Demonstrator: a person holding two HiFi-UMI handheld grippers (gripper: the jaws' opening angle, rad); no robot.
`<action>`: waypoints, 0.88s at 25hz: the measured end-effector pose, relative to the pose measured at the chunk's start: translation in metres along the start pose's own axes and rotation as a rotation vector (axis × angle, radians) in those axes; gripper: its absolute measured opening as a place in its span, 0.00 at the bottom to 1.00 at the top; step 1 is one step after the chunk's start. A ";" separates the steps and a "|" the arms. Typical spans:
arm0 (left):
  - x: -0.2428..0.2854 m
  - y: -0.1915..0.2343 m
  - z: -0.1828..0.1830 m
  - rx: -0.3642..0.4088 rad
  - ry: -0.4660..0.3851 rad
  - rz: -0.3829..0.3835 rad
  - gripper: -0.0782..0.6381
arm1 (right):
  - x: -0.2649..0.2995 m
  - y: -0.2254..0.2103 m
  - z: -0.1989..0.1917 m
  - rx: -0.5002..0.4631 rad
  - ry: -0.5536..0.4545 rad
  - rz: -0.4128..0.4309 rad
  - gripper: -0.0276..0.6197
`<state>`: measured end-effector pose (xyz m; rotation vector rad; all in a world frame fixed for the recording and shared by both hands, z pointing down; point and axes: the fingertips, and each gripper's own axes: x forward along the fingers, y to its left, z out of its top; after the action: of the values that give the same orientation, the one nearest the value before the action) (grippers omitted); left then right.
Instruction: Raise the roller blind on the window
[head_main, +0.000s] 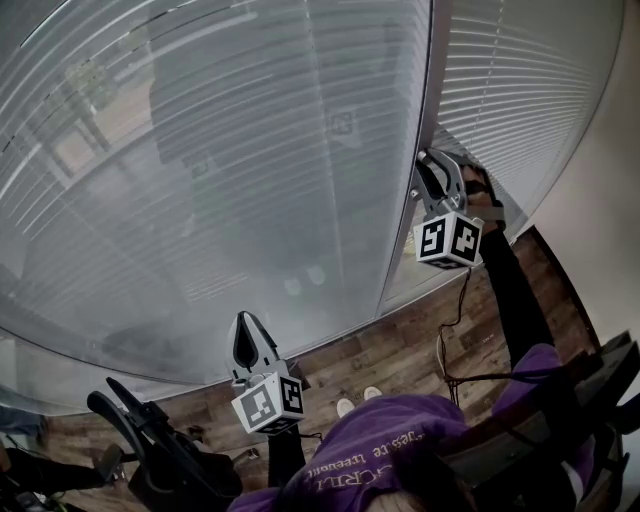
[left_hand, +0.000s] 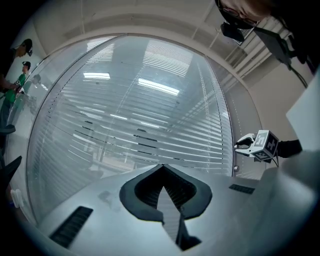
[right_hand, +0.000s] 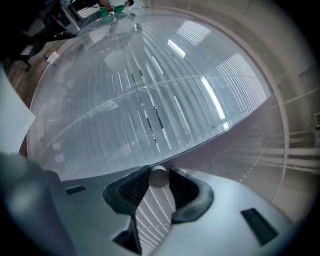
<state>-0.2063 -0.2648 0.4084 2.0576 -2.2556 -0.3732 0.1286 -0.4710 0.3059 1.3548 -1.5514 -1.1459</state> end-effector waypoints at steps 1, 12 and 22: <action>0.000 0.000 0.000 0.000 0.000 0.000 0.11 | 0.000 0.000 0.000 -0.002 0.000 -0.001 0.23; -0.002 0.001 0.000 -0.001 -0.002 0.004 0.11 | -0.001 0.002 0.000 -0.099 0.002 -0.019 0.23; -0.002 0.000 0.000 -0.003 -0.002 0.002 0.11 | -0.001 0.004 0.000 -0.181 -0.001 -0.040 0.23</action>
<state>-0.2062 -0.2633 0.4088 2.0547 -2.2565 -0.3792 0.1272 -0.4699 0.3094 1.2695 -1.3904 -1.2797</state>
